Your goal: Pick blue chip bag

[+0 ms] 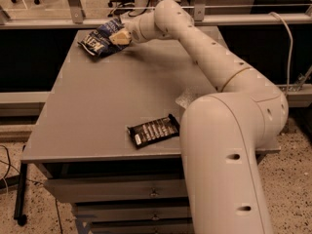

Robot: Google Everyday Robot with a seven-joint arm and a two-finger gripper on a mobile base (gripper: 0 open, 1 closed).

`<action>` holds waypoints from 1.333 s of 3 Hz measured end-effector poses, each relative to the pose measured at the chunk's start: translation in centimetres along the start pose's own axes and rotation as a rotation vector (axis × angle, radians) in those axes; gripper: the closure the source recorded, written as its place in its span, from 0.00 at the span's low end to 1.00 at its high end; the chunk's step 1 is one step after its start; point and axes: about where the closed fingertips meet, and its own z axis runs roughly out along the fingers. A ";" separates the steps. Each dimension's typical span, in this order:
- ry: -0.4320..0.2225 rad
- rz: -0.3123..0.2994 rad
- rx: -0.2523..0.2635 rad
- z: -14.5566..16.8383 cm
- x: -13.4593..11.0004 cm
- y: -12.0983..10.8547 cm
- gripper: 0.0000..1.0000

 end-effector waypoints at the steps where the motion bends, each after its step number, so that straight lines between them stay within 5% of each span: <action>1: -0.008 -0.018 0.006 -1.3 -0.6 0.4 0.87; 2: -0.096 -0.017 -0.012 -4.5 -2.9 1.5 1.00; 4: -0.437 0.073 -0.187 -11.9 -9.5 6.6 1.00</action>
Offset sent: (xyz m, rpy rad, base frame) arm -0.0796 -0.0157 0.0921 0.2182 -0.1180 0.1016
